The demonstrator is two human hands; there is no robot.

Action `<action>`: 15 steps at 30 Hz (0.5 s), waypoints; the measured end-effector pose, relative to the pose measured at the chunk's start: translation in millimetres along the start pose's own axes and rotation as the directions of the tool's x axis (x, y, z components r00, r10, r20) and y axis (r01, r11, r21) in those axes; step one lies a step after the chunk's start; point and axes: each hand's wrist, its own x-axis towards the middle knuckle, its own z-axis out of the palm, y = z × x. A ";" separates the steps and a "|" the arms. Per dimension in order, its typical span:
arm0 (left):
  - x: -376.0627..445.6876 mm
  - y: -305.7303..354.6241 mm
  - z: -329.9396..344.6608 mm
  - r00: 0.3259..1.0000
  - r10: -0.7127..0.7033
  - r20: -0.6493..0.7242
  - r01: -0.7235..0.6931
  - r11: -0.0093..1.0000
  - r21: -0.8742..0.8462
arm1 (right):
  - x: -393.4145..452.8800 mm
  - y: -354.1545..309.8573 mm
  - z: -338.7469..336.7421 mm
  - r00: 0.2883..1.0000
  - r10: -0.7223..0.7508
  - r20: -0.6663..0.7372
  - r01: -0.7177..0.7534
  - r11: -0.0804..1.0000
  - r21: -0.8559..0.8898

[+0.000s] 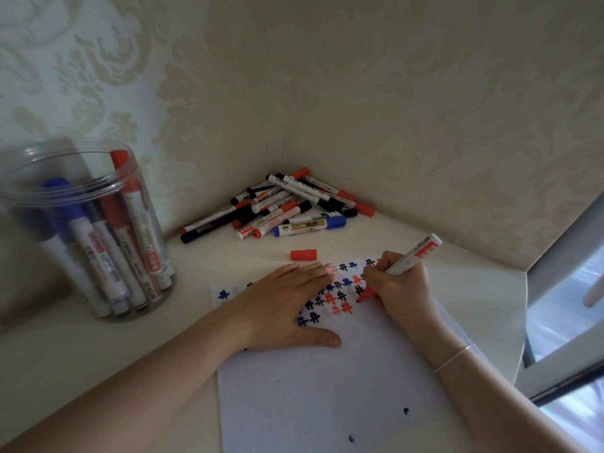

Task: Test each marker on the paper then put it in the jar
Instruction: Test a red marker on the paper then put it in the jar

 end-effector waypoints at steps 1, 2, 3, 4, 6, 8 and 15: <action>0.2 -0.2 0.3 1.000 0.001 0.001 -0.001 1.000 0.002 | -0.8 -1.1 -1.2 1.000 0.008 0.029 -0.009 1.000 0.012; 0.4 -0.4 0.5 1.000 0.001 0.001 -0.001 1.000 0.004 | -2.0 -2.3 -1.4 0.999 0.012 0.051 -0.012 1.000 0.011; 0.4 -0.3 0.5 1.000 0.000 0.001 0.000 1.000 0.005 | -2.9 -2.7 -0.6 0.998 0.009 0.056 -0.008 1.000 -0.004; 0.3 -0.1 0.2 1.000 0.000 0.001 0.000 1.000 0.006 | -3.1 -2.1 0.8 0.999 0.002 0.045 -0.001 1.000 -0.020; -0.3 0.9 -0.7 1.000 0.001 0.004 -0.001 1.000 0.006 | -2.1 -0.8 3.5 1.000 -0.021 -0.002 0.021 0.999 -0.048; -0.7 1.8 -1.7 1.000 0.005 0.007 -0.005 1.000 0.006 | -1.3 -1.0 3.5 0.999 -0.034 -0.026 0.032 0.997 -0.066; 0.1 0.6 -0.8 1.000 0.002 0.007 -0.002 1.000 0.008 | -2.8 -1.3 1.7 0.999 0.012 0.045 -0.012 1.000 0.007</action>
